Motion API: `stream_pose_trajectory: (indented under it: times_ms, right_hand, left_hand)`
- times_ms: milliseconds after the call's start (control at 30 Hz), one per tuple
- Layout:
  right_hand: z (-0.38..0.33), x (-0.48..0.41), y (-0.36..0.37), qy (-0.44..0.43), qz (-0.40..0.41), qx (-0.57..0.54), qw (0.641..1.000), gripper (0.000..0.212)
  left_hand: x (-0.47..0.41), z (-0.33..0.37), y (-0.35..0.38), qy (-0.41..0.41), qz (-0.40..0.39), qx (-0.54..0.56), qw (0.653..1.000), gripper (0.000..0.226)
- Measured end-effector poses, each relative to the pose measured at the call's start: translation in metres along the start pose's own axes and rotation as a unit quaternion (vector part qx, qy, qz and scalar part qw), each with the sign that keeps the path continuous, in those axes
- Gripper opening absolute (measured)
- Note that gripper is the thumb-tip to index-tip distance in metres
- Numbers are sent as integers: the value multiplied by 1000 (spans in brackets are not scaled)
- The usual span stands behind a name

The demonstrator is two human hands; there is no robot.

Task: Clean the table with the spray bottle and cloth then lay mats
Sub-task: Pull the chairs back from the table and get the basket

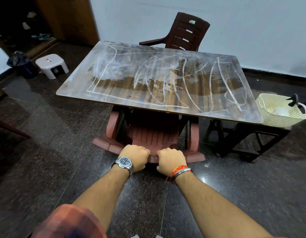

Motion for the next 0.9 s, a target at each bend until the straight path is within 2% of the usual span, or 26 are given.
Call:
stream_pose_trajectory:
  times_ms: [100, 200, 267, 333, 467, 567, 667, 800, 900]
  right_hand:
    - [-3, 3, -4, -49, 23, -57, 997, 34]
    - [-4, 2, -8, -104, 32, -139, 984, 54]
    - [-2, -9, -13, -93, 65, -172, 979, 56]
    - [-9, -29, -19, -72, 105, -171, 977, 52]
    - [-69, -79, -33, -100, 112, -148, 978, 55]
    - [-134, -125, -51, -136, 117, -124, 976, 61]
    - [-209, -178, -68, -159, 127, -113, 972, 65]
    - [-297, -248, -95, -155, 134, -106, 973, 67]
    - [-350, -299, -120, -137, 157, -84, 974, 70]
  left_hand:
    - [4, -2, -2, 29, 14, 25, 999, 30]
    - [20, -22, -7, 82, 70, 61, 992, 58]
    - [34, -49, -5, 78, 102, 68, 989, 80]
    - [47, -81, -3, 53, 133, 78, 987, 92]
    - [65, -151, 2, -27, 180, 124, 975, 91]
    - [69, -222, 17, -104, 179, 153, 966, 86]
    - [77, -307, 36, -176, 158, 156, 959, 91]
    - [92, -414, 39, -219, 151, 161, 950, 93]
    - [96, -489, 34, -229, 166, 138, 949, 82]
Point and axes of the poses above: each hand's wrist, its own x-axis away from the middle knuckle, its own y-axis out of the palm, z = x × y, the point moved 7 cm from there along -x, towards the middle knuckle, and after that the axes turned 7 degrees about -z, right-handed, at the moved point
